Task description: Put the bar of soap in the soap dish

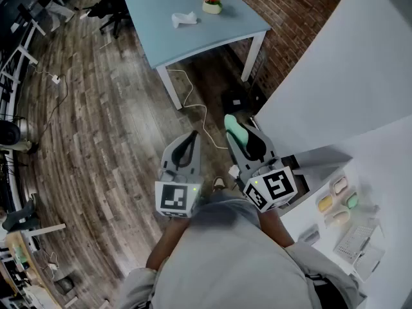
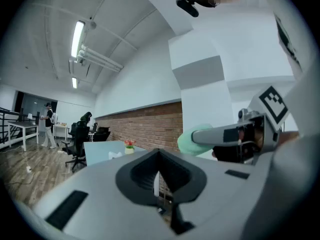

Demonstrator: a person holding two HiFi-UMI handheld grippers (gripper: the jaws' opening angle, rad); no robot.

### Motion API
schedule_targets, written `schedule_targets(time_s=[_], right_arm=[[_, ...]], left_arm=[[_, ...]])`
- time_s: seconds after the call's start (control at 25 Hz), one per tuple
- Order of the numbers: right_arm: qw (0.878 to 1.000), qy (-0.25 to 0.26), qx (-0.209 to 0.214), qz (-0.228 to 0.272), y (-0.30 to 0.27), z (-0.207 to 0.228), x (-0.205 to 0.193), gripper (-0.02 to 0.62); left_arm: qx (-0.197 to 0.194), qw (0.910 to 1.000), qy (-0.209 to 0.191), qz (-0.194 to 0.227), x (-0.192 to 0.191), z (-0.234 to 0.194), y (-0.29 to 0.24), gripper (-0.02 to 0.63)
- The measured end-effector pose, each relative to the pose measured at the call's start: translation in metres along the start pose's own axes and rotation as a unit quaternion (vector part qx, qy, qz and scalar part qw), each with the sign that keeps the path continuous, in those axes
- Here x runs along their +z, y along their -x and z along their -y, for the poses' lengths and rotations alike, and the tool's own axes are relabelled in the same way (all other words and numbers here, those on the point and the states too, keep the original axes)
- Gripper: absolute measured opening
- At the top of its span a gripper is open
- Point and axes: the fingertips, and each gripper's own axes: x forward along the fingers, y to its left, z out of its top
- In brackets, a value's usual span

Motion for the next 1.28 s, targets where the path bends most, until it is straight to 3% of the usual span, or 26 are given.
schedule_targets(time_s=[0.24, 0.6, 1.28], right_arm=[[1.0, 0.02, -0.001, 0.005, -0.012, -0.006, 0.002, 0.13], [0.999, 0.04, -0.012, -0.013, -0.01, 0.016, 0.0, 0.13], [1.0, 0.016, 0.006, -0.01, -0.029, 0.061, -0.001, 0.13]], left_arm=[[0.019, 0.9995, 0.018, 0.016, 0.014, -0.005, -0.011, 0.003], [0.012, 0.9996, 0.021, 0.016, 0.014, 0.009, -0.032, 0.003], [0.028, 0.9995, 0.016, -0.009, 0.002, 0.011, -0.078, 0.003]])
